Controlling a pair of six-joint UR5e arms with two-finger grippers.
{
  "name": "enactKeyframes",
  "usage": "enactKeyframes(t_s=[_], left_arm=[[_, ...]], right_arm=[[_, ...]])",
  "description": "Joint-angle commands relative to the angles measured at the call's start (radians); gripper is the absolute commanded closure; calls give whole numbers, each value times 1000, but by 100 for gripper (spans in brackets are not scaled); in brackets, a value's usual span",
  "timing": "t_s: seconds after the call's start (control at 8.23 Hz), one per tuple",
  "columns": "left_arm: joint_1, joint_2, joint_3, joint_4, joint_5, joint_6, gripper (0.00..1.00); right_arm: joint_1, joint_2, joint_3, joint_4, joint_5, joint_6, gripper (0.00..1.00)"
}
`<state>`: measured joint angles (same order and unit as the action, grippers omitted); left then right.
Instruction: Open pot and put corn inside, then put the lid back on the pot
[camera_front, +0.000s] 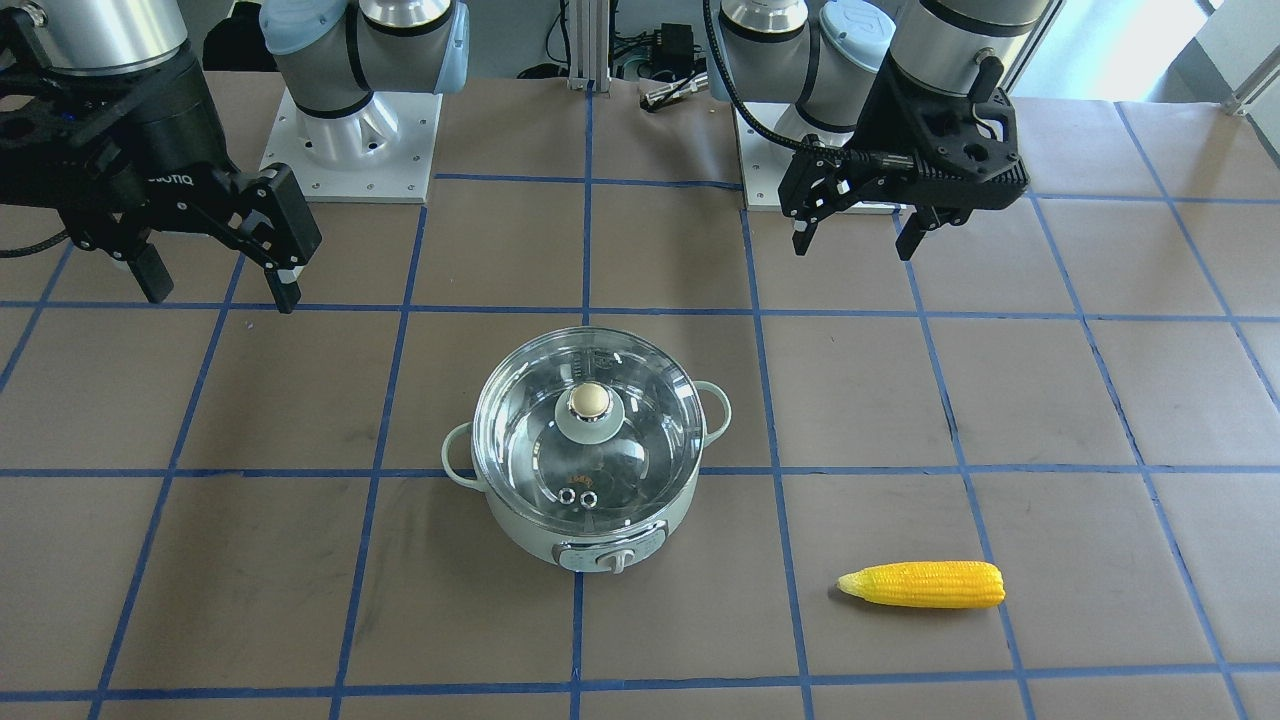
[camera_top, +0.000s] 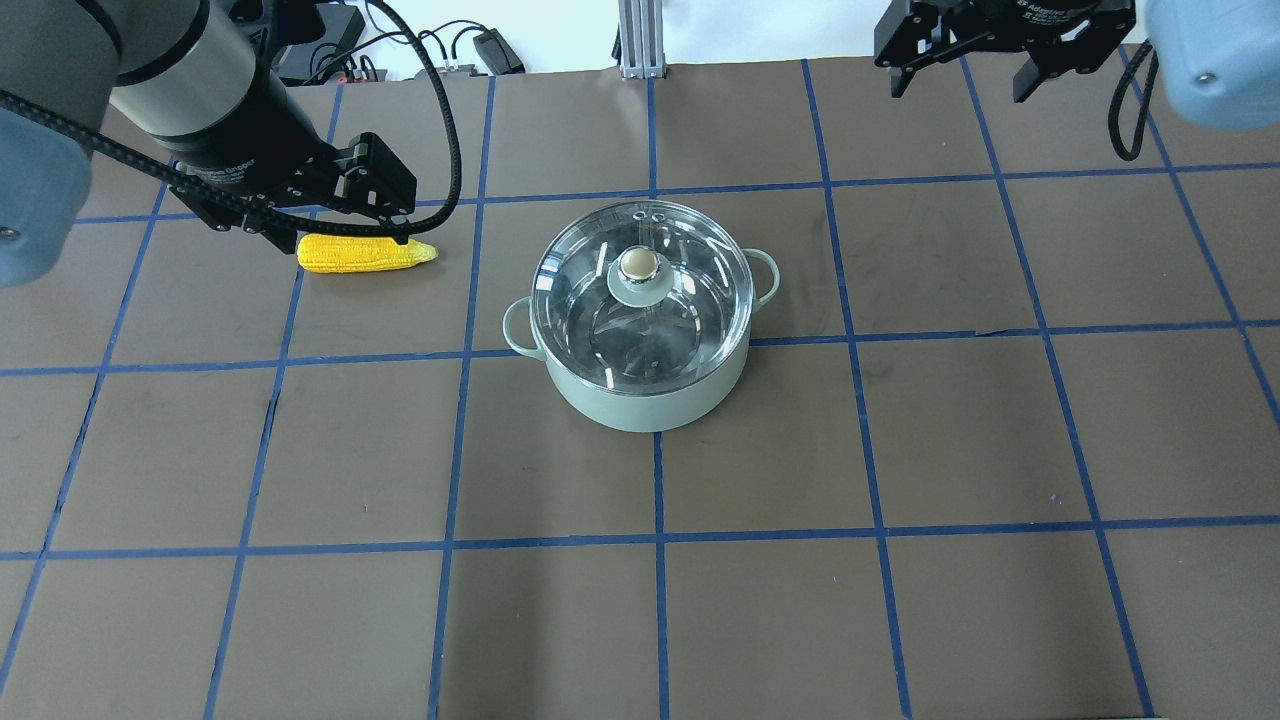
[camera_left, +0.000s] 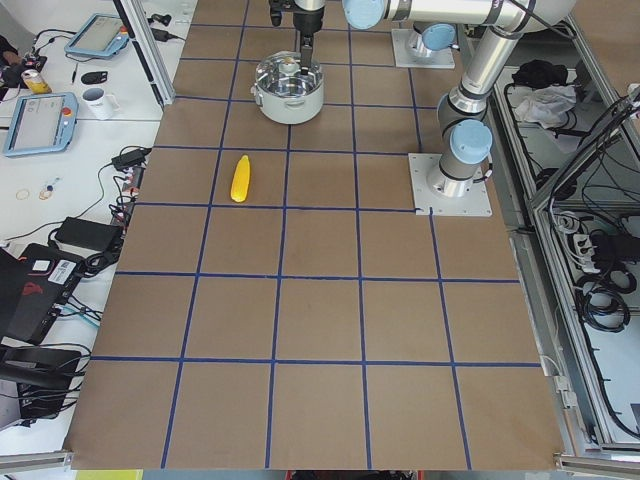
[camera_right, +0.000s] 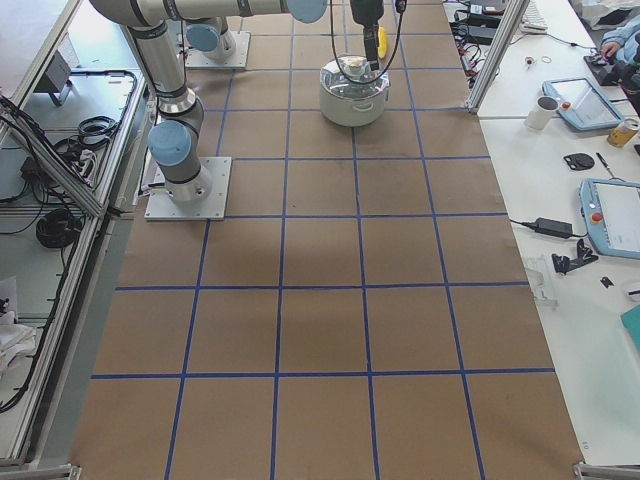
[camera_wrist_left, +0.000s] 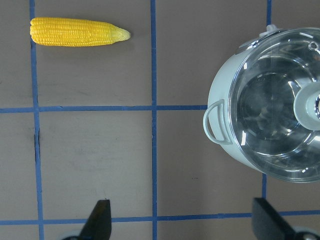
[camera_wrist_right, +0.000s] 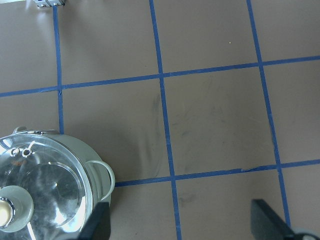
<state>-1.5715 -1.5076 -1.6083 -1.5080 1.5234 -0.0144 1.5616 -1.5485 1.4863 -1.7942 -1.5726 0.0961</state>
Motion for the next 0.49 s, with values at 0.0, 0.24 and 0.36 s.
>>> enactKeyframes(t_s=[0.0,0.24,0.36], left_arm=[[1,1,1,0,0,1,0],[1,-2,1,2,0,16,0],[7,-8,8,8,0,72,0]], right_arm=[[-2,-1,0,3,0,5,0],[-2,1,0,1,0,5,0],[-2,1,0,1,-1,5,0]])
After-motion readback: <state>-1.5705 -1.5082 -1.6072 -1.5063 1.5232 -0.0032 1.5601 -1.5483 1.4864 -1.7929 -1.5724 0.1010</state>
